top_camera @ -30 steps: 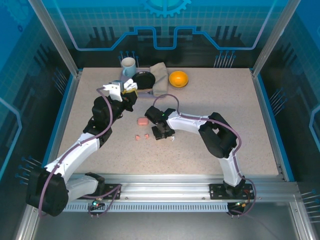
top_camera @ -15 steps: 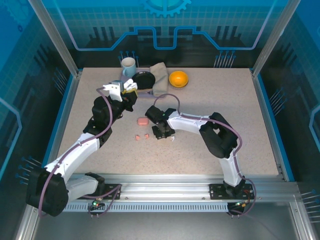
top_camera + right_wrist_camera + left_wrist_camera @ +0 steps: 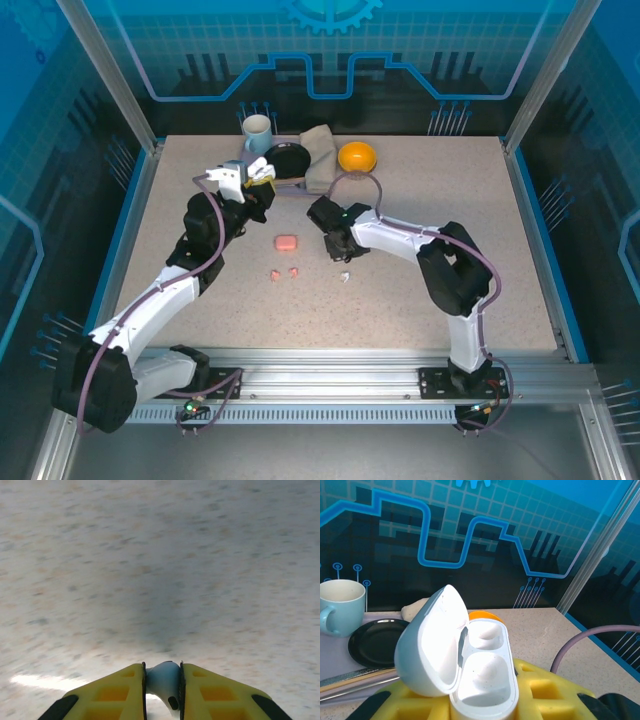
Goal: Insert the wireless bluetooth earbuds into the charging case
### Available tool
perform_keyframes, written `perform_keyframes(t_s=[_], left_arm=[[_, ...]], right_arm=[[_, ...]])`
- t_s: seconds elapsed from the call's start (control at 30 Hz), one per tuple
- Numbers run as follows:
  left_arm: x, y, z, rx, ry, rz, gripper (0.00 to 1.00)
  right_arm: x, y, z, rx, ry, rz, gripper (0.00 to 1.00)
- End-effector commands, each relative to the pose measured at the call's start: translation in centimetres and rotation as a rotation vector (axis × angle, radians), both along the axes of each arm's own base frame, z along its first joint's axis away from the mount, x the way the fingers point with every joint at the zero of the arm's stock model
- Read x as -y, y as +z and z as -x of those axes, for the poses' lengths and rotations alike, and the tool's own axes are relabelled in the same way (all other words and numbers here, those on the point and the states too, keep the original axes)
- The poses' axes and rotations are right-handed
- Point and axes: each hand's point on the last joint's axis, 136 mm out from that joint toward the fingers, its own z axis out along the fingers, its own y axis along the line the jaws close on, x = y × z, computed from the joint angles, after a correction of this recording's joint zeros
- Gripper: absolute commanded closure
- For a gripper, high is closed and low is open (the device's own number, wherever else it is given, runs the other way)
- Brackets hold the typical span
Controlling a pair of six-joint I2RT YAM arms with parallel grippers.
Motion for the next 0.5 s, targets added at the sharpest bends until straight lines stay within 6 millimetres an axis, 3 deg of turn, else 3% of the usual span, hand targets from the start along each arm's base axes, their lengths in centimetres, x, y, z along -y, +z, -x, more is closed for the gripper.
perform_keyframes(t_s=[0.0,0.1,0.23,0.37,0.47], left_arm=[[0.1,3.1,0.0,0.076,-0.015,0.045,1.0],[0.1,3.2,0.0,0.079,-0.019,0.051,1.0],[0.1,3.4,0.1,0.085,-0.018,0.059,1.0],[0.0,3.6,0.1,0.092,-0.014,0.066,1.0],[0.0,3.8,0.2,0.097,-0.015,0.07,1.0]], right_arm=[[4.6,1.3,-0.5,0.05,-0.044,0.201,0.79],[6.9,1.4,-0.9,0.067,-0.065,0.348,0.78],[8.6,1.2,-1.3,0.072,-0.082,0.509,0.78],[8.5,0.7,-1.6,0.081,-0.079,0.674,0.77],[7.2,-0.2,-1.7,0.076,-0.039,0.77,0.75]])
